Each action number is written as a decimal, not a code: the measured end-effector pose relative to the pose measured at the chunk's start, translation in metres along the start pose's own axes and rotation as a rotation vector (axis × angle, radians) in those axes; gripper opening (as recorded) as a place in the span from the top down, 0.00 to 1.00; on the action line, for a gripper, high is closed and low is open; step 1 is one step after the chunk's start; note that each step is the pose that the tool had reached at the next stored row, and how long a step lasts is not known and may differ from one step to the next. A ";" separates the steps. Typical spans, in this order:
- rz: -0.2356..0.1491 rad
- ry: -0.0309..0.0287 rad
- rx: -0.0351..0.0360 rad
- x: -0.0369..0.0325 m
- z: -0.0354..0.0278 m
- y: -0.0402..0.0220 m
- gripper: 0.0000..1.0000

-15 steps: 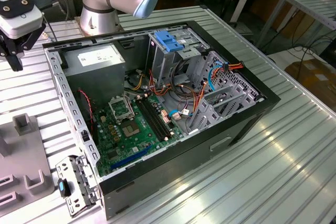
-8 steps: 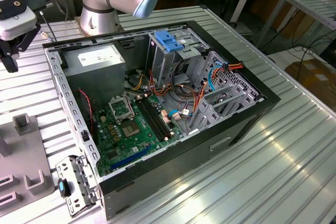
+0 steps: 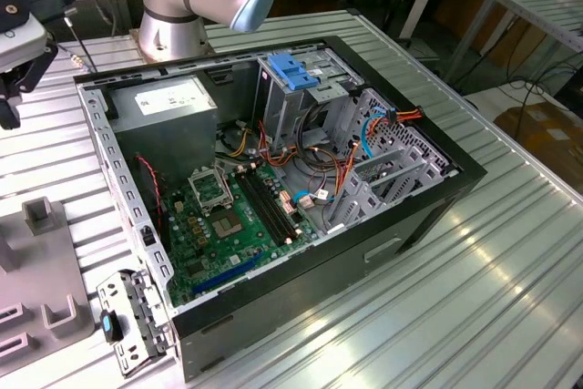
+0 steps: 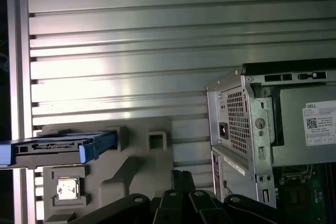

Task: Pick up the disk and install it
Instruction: 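Reach for the disk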

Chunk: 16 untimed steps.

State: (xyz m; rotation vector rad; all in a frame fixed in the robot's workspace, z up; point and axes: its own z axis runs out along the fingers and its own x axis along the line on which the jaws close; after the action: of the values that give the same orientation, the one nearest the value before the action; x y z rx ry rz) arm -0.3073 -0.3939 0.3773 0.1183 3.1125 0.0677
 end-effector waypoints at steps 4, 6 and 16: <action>0.000 0.0000 0.0000 0.0039 0.0004 -0.0003 0.89; 0.000 0.0000 0.0000 0.0069 0.0006 -0.0005 0.89; 0.000 0.0000 0.0000 0.0214 0.0017 -0.0016 0.89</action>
State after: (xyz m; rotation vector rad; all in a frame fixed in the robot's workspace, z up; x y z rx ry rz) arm -0.3287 -0.3939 0.3750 0.1182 3.1125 0.0677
